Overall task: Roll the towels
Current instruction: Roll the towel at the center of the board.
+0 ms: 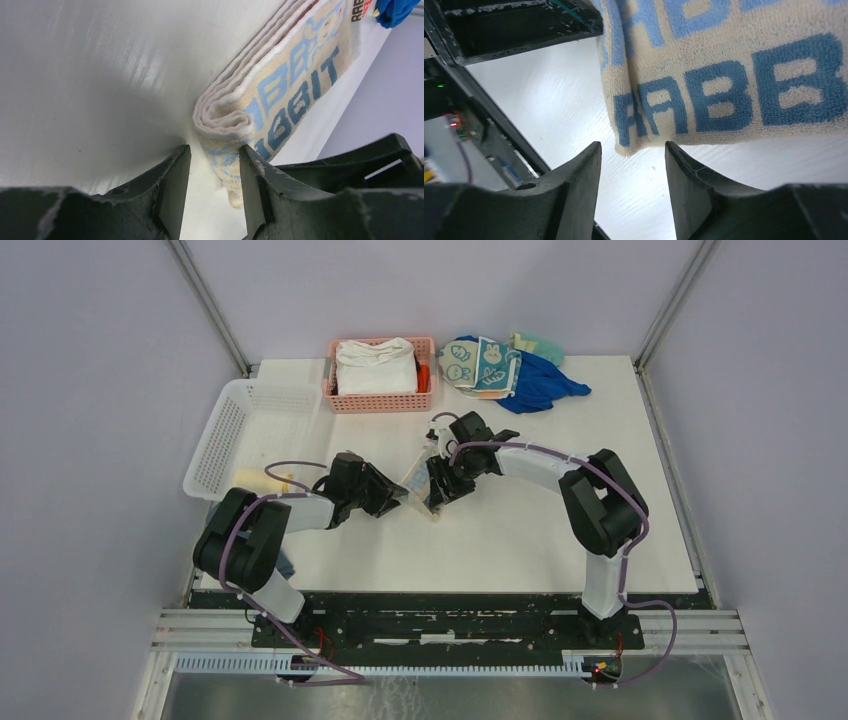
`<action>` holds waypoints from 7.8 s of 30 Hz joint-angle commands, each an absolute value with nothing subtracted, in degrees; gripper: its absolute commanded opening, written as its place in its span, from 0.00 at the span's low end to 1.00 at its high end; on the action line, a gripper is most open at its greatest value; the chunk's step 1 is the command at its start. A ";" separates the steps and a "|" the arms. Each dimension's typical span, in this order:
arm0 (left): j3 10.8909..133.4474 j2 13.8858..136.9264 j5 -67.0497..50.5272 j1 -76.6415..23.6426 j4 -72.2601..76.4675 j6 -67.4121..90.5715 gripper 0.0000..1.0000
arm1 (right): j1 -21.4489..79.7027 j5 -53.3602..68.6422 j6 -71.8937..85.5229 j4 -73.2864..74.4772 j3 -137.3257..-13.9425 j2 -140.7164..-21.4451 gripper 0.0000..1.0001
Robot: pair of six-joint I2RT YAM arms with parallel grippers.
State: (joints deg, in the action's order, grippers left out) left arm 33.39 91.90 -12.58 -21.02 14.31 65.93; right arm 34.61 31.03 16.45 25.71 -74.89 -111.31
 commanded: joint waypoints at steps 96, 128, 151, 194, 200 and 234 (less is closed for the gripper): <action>35.29 98.44 -8.41 -21.27 1.32 63.18 0.41 | 55.15 -10.55 -3.13 20.57 -71.28 -106.26 0.43; 35.46 97.12 -7.17 -21.32 -0.64 62.45 0.43 | 55.13 -9.74 -1.60 28.46 -74.60 -109.26 0.49; 36.04 96.86 -6.68 -21.32 -1.83 62.00 0.43 | 55.61 -4.84 -1.98 25.68 -75.84 -106.39 0.36; 36.70 94.21 -6.40 -21.26 -2.32 61.63 0.51 | 51.96 2.51 0.55 29.33 -76.76 -119.99 0.01; 35.17 84.34 -3.38 -21.07 -8.60 61.37 0.62 | 47.90 26.07 3.52 31.72 -79.71 -116.46 0.01; 38.80 88.96 -7.13 -21.19 -9.55 58.76 0.46 | 35.43 47.31 21.54 19.76 -73.68 -124.85 0.14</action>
